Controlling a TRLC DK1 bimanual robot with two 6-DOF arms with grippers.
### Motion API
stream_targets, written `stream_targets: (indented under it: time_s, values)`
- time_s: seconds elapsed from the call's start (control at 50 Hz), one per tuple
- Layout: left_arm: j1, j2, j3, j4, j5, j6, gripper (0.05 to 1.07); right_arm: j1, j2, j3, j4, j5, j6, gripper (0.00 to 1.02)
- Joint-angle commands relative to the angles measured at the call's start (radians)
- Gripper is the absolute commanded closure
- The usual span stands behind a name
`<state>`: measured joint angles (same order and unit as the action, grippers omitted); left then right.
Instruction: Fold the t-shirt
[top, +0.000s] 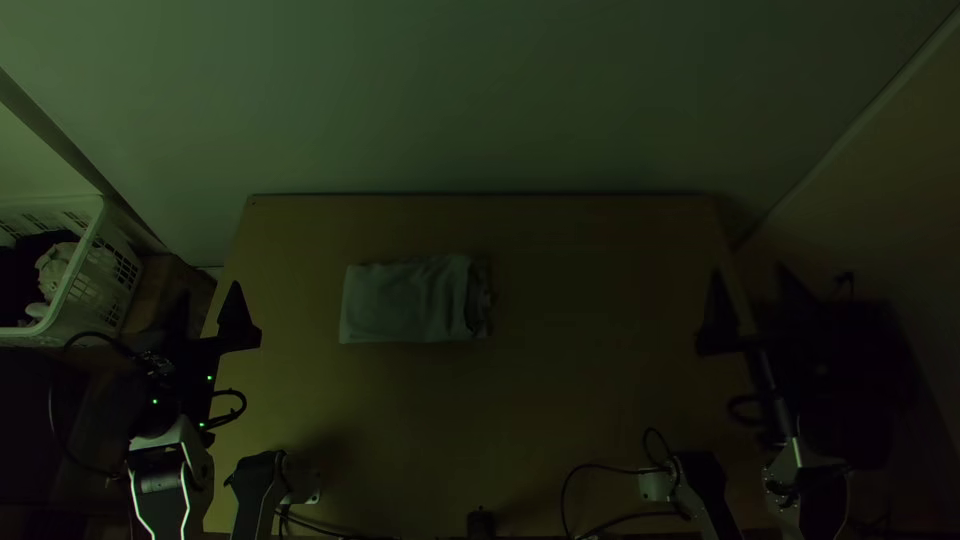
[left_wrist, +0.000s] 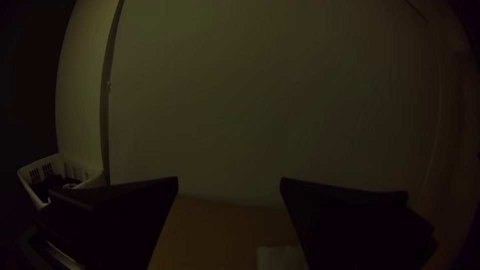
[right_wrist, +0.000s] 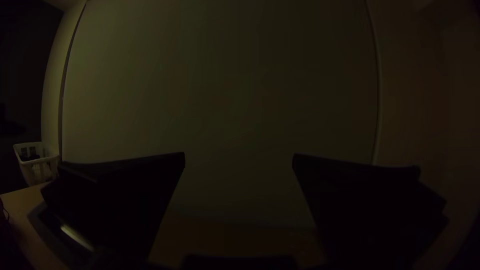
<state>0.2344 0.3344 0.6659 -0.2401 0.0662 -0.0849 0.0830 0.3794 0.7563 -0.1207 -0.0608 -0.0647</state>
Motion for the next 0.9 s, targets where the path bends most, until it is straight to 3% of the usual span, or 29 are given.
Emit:
stream_targets:
  time_s: [0.0, 0.34, 0.74, 0.88]
  values:
    - [0.013, -0.106, -0.111, 0.027, -0.005, 0.016, 0.09, -0.002, -0.079, -0.08, 0.009, 0.003, -0.011, 0.04]
    - [0.052, -0.336, -0.371, 0.042, -0.005, 0.028, 0.09, -0.002, -0.275, -0.341, 0.019, 0.003, -0.021, 0.04]
    - [0.103, -0.339, -0.62, 0.306, -0.005, 0.036, 0.09, -0.045, -0.386, -0.58, 0.038, 0.004, -0.03, 0.04]
    - [0.141, -0.339, -0.663, 0.326, -0.005, 0.019, 0.09, -0.048, -0.386, -0.704, 0.158, 0.006, -0.026, 0.04]
